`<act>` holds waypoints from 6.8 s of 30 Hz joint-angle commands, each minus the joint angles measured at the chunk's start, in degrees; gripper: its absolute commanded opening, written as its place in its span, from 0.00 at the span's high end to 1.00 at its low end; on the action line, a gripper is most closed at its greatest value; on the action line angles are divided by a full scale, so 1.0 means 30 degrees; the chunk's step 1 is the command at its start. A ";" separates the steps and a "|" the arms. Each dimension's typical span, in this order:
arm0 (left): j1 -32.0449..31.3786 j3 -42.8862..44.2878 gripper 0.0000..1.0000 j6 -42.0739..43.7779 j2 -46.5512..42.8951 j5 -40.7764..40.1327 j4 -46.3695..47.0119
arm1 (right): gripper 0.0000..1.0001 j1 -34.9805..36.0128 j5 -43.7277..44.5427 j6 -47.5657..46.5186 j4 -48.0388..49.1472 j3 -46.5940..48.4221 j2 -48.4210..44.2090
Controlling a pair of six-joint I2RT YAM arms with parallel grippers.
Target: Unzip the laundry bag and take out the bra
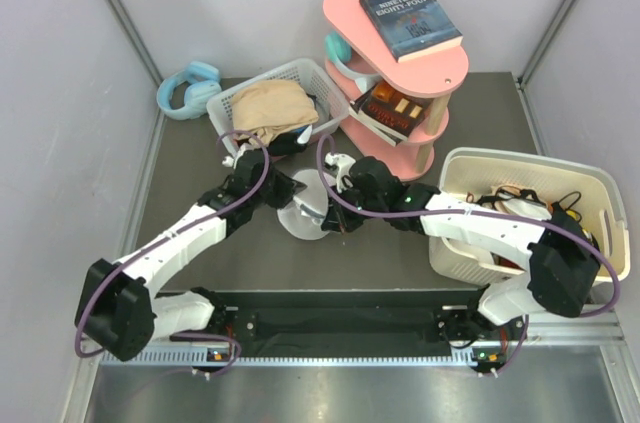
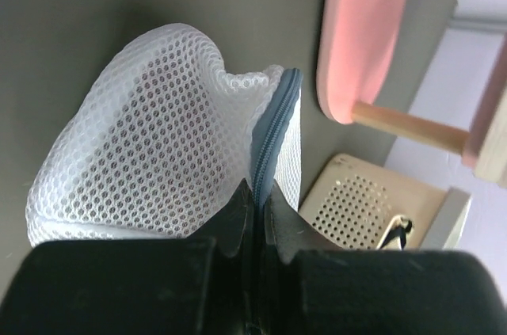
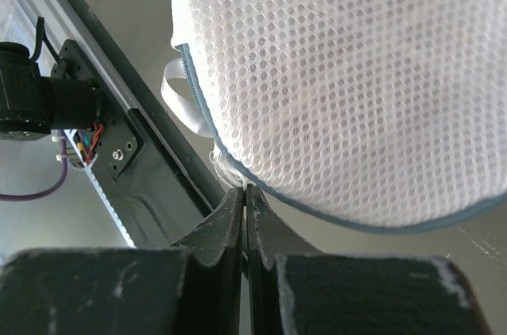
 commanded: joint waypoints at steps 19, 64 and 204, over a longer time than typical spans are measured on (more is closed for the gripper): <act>0.0061 -0.0255 0.18 0.1273 -0.4869 0.2151 -0.5237 | 1.00 0.1105 -0.0529 0.0357 0.1841 0.2534 0.2013; 0.0149 0.2939 0.02 0.4904 -0.3172 -0.0604 -0.9224 | 1.00 0.2250 0.2987 0.1118 -0.0152 0.3209 0.3539; 0.3049 0.2087 0.39 0.7628 0.1136 0.4879 -0.3184 | 1.00 0.0490 0.1200 0.0034 0.0112 0.0366 0.0431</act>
